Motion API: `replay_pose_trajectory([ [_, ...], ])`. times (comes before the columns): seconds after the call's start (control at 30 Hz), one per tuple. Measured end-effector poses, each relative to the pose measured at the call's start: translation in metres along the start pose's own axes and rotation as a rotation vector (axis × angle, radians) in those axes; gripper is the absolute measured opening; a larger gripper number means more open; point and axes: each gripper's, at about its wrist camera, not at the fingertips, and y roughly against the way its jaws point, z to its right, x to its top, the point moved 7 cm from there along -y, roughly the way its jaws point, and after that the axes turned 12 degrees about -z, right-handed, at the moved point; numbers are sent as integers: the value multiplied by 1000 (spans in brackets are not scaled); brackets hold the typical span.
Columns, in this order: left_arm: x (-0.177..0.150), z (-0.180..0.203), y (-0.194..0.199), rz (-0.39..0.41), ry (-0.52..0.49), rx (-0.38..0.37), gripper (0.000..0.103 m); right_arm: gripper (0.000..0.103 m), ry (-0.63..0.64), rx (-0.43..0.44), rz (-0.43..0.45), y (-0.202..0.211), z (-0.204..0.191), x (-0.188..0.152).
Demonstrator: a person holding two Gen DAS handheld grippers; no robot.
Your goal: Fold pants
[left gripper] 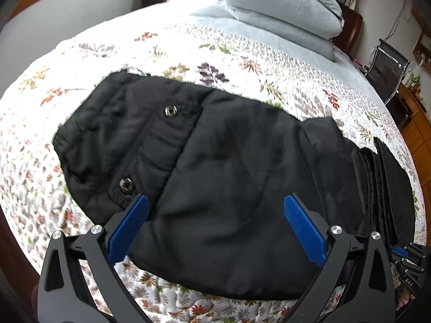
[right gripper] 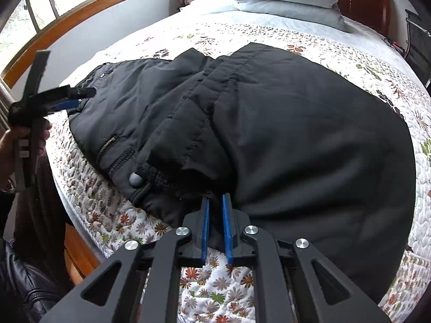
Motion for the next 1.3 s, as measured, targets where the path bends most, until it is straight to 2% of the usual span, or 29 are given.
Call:
replay_pose_trajectory([
  [0.07,3,1,8,22,-6,8,100,14,11,-9,-6,0,-2,-1],
  [0.17,9,1,19,53,-13,13,100,24,12,3,-17,3,-6,-2],
  [0.2,10,2,22,61,-14,15,100,33,14,10,-26,6,-8,-3],
  [0.23,12,2,26,72,-17,18,100,60,19,27,-26,10,-10,-4],
  [0.27,14,3,29,79,-20,19,100,71,22,36,-20,14,-13,-5],
  [0.3,15,3,31,86,-23,19,100,76,34,40,-4,22,-18,-5],
  [0.37,18,5,37,98,-41,25,100,75,45,83,16,35,-26,-5],
  [0.47,20,9,44,115,-54,24,100,75,-22,195,89,64,-17,-1],
  [0.57,21,11,49,126,-62,21,100,75,-169,260,162,90,27,6],
  [0.63,22,12,50,127,-62,20,100,75,-292,310,180,97,72,7],
  [0.7,21,11,49,120,-58,20,100,76,-398,326,175,94,112,6],
  [0.8,18,3,43,97,-41,27,100,76,-534,393,147,82,167,-1],
  [0.83,16,-2,39,83,-27,34,100,76,-565,429,133,75,184,-4],
  [0.93,11,-22,32,44,31,53,100,76,-636,438,94,57,218,-10],
  [1.13,-1,-77,29,2,151,127,100,77,-666,472,54,29,246,-14],
  [1.3,-9,-112,26,-31,254,105,100,81,-659,556,53,9,247,-7],
])
